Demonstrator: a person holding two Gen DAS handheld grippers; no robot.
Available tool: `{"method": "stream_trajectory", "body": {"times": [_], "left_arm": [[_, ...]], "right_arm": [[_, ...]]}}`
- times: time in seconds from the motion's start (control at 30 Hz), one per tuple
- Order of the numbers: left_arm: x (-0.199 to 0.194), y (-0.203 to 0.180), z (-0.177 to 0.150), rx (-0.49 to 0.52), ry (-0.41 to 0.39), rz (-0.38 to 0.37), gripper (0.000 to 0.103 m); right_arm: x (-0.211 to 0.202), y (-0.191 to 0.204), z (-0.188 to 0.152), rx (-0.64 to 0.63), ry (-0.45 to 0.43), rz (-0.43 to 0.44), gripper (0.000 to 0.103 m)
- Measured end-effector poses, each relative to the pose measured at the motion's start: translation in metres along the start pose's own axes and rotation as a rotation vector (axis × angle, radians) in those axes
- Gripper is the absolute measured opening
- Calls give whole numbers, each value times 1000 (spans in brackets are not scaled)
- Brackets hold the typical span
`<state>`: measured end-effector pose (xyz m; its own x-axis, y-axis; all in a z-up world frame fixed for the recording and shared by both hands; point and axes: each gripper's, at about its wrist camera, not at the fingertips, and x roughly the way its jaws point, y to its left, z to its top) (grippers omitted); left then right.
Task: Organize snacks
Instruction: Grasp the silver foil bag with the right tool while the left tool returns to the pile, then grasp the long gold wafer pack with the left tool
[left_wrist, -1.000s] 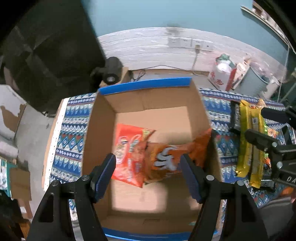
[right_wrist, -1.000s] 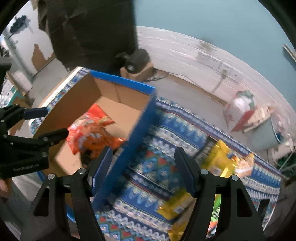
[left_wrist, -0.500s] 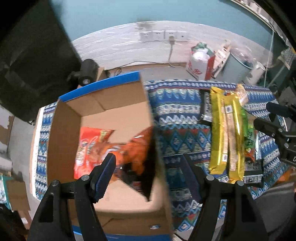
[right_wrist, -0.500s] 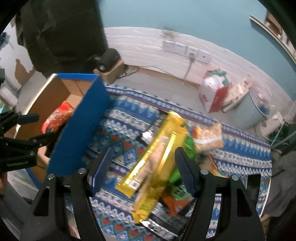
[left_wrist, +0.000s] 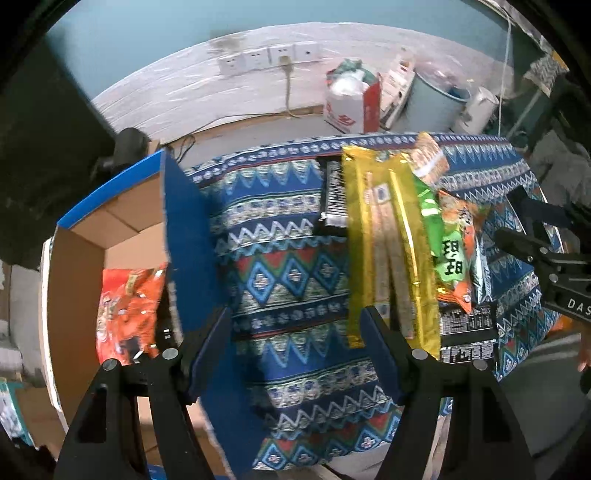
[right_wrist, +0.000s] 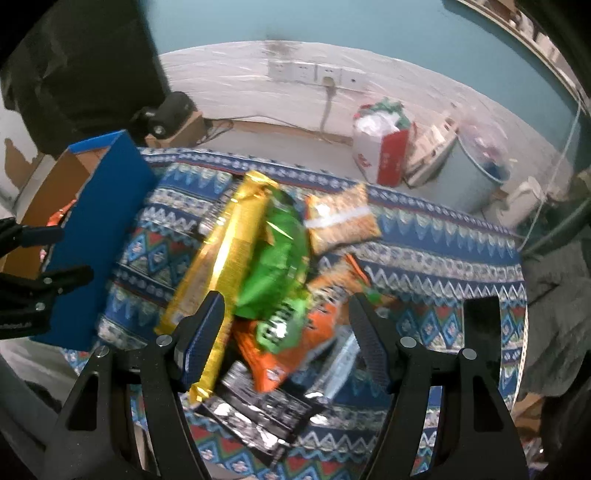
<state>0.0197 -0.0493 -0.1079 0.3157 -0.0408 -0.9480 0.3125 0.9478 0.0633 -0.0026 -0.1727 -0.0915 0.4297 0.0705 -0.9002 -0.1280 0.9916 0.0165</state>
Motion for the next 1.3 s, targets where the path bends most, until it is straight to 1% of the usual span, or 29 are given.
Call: {"method": "stream_trajectory", "body": {"times": [0.1, 0.23, 0.33, 0.47, 0.57, 0.7, 1.0, 1.03, 1.1, 1.13, 1.2, 1.27, 1.3], "left_arm": [[5, -14, 1, 15, 10, -19, 73], [19, -30, 2, 29, 48, -42, 73], [29, -39, 3, 23, 76, -52, 73], [36, -49, 6, 20, 85, -62, 73], [40, -56, 8, 30, 86, -48, 73], [48, -64, 10, 27, 103, -55, 73], [59, -80, 16, 27, 123, -66, 73], [61, -82, 17, 21, 126, -74, 74], [62, -84, 18, 14, 132, -81, 76], [64, -86, 20, 12, 136, -84, 76], [68, -90, 22, 11, 139, -81, 76], [70, -93, 24, 13, 142, -78, 76], [73, -95, 25, 13, 143, -75, 76]], "right_arm": [[3, -14, -8, 23, 13, -10, 70], [12, -31, -23, 41, 42, -43, 70], [28, -44, -34, 55, 90, -72, 70], [48, -57, -45, 86, 146, -87, 70], [60, -62, -51, 98, 175, -91, 70], [70, -64, -55, 98, 198, -99, 70], [92, -64, -63, 91, 245, -83, 69], [94, -66, -64, 92, 250, -82, 67], [96, -69, -66, 96, 256, -83, 50], [97, -72, -67, 98, 263, -85, 47], [98, -77, -70, 101, 269, -93, 35], [98, -83, -72, 100, 271, -101, 30], [97, -86, -74, 103, 268, -109, 30]]}}
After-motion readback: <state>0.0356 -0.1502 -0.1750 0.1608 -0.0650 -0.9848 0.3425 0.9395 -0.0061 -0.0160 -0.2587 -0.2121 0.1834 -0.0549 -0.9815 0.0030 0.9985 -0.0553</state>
